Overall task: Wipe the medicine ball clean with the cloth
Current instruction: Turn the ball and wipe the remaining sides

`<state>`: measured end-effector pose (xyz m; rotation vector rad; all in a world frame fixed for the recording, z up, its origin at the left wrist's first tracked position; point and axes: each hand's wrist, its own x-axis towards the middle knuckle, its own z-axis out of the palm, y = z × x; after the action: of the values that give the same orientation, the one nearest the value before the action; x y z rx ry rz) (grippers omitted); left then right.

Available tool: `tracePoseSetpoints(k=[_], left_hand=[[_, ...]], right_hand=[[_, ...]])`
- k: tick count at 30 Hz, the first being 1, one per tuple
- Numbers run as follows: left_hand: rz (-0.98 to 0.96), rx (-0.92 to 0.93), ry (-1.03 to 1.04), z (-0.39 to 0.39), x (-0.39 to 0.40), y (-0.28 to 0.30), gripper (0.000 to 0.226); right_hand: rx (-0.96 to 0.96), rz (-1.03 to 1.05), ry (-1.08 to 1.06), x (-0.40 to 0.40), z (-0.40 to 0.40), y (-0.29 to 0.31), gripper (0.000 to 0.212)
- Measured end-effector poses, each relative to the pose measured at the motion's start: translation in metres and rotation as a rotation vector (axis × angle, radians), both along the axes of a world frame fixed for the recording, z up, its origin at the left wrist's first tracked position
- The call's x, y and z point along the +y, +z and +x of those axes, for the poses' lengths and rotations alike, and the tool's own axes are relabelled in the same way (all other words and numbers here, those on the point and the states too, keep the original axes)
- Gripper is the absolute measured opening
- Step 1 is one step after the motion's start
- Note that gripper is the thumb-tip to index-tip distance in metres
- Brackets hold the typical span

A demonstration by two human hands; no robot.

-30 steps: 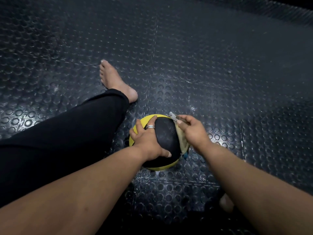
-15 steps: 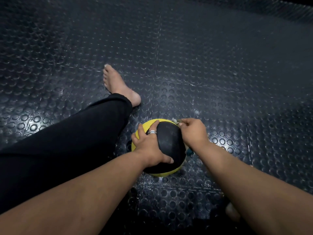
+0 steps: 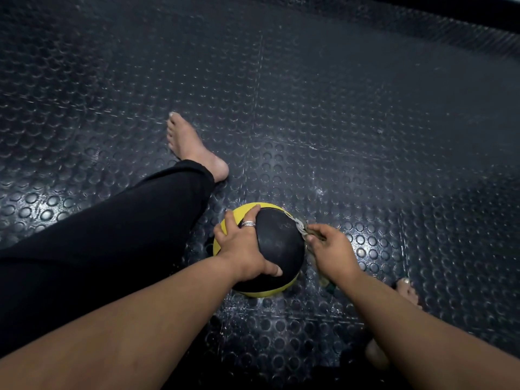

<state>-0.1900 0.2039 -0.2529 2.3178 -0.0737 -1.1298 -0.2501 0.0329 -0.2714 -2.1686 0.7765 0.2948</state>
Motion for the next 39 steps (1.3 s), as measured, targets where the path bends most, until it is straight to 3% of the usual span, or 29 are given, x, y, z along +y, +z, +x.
tracePoseSetpoints(k=[4, 11, 19, 23, 27, 32, 39], left_hand=[[0.045, 0.004, -0.02, -0.005, -0.006, 0.001, 0.13], [0.042, 0.008, -0.014, -0.005, -0.005, 0.001, 0.134], [-0.011, 0.0, 0.0, 0.002, 0.003, -0.001, 0.129], [0.029, -0.01, -0.024, -0.001, -0.003, 0.001, 0.13], [0.046, -0.009, -0.044, -0.001, -0.003, 0.001, 0.133], [0.024, 0.002, -0.026, 0.003, 0.0, -0.002, 0.136], [-0.01, 0.002, 0.005, 0.015, 0.004, -0.006, 0.135]], right_hand=[[-0.078, 0.032, 0.02, 0.008, 0.029, 0.005, 0.023], [-0.128, -0.084, 0.41, 0.027, 0.078, 0.013, 0.024], [0.001, 0.043, 0.088, -0.003, 0.006, -0.001, 0.025], [0.004, 0.086, -0.029, 0.003, 0.015, -0.002, 0.023], [-0.006, -0.009, 0.15, 0.017, 0.064, 0.007, 0.016], [-0.156, -0.107, 0.41, 0.03, 0.068, 0.009, 0.035], [-0.072, -0.011, 0.037, 0.018, -0.03, -0.021, 0.028]])
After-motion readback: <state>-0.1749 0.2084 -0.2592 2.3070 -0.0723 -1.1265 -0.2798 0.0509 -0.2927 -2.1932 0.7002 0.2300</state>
